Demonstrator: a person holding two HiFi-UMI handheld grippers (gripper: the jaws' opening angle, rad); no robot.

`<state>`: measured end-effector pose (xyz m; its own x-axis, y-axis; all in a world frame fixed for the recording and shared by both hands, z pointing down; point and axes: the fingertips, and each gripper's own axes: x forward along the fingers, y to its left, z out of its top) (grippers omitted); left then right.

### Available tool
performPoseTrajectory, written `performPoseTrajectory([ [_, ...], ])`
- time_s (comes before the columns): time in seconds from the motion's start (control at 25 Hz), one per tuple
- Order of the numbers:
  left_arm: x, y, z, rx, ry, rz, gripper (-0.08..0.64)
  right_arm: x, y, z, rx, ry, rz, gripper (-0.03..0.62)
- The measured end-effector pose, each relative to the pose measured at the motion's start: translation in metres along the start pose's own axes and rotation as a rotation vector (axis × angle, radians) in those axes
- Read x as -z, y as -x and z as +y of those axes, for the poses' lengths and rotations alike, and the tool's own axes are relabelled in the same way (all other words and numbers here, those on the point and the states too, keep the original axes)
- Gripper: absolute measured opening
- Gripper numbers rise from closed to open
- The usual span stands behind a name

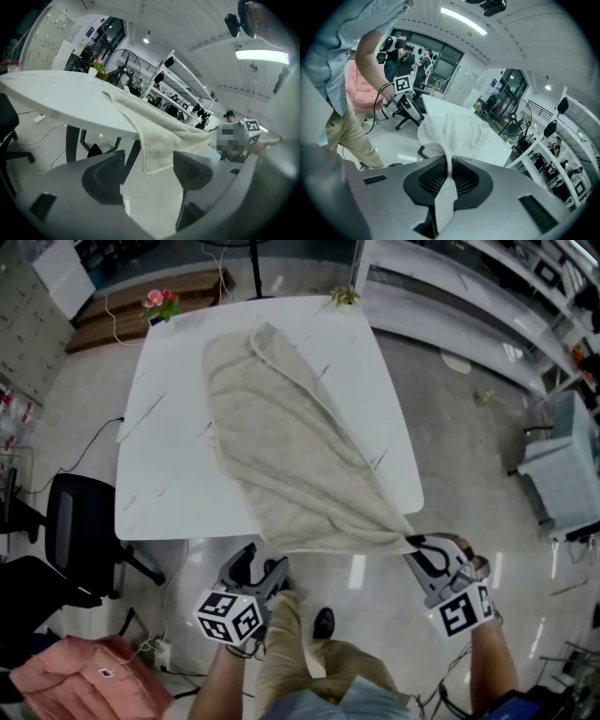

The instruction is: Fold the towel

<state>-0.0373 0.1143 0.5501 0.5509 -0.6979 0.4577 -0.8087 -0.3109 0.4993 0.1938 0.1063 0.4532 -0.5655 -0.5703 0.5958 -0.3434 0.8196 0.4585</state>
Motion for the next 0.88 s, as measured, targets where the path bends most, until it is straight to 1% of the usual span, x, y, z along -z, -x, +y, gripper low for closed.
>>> performPoseTrajectory([
  [0.08, 0.010, -0.010, 0.012, -0.002, 0.063, -0.003, 0.336, -0.002, 0.000, -0.001, -0.004, 0.001, -0.010, 0.037],
  [0.16, 0.018, -0.021, 0.023, 0.032, 0.156, -0.020, 0.370, -0.004, -0.002, 0.000, -0.011, 0.006, -0.016, 0.037],
  [0.24, 0.021, -0.034, 0.027, 0.103, 0.239, -0.045, 0.391, -0.007, -0.004, 0.002, -0.022, 0.010, -0.030, 0.037],
  [0.32, 0.019, -0.044, 0.022, 0.185, 0.284, -0.067, 0.391, -0.007, -0.006, 0.005, -0.035, 0.006, -0.040, 0.036],
  [0.36, 0.015, -0.046, 0.019, 0.212, 0.292, -0.078, 0.372, -0.007, -0.007, 0.006, -0.039, 0.002, -0.040, 0.037],
  [0.4, 0.009, -0.045, 0.018, 0.223, 0.293, -0.089, 0.239, -0.005, -0.009, 0.008, -0.044, -0.002, -0.037, 0.037],
  [0.44, 0.003, -0.042, 0.017, 0.224, 0.291, -0.100, 0.072, -0.004, -0.011, 0.010, -0.048, -0.007, -0.033, 0.037],
  [0.48, -0.003, -0.035, 0.017, 0.222, 0.288, -0.108, 0.021, -0.003, -0.012, 0.014, -0.054, -0.011, -0.028, 0.037],
  [0.56, -0.010, -0.017, 0.015, 0.223, 0.287, -0.115, 0.018, -0.002, -0.016, 0.021, -0.069, -0.011, -0.021, 0.037],
  [0.68, -0.010, 0.018, 0.014, 0.205, 0.293, -0.101, 0.018, 0.001, -0.021, 0.034, -0.087, 0.008, -0.019, 0.037],
  [0.88, 0.012, 0.072, 0.018, 0.152, 0.312, -0.045, 0.020, 0.003, -0.028, 0.066, -0.139, 0.038, -0.029, 0.037],
])
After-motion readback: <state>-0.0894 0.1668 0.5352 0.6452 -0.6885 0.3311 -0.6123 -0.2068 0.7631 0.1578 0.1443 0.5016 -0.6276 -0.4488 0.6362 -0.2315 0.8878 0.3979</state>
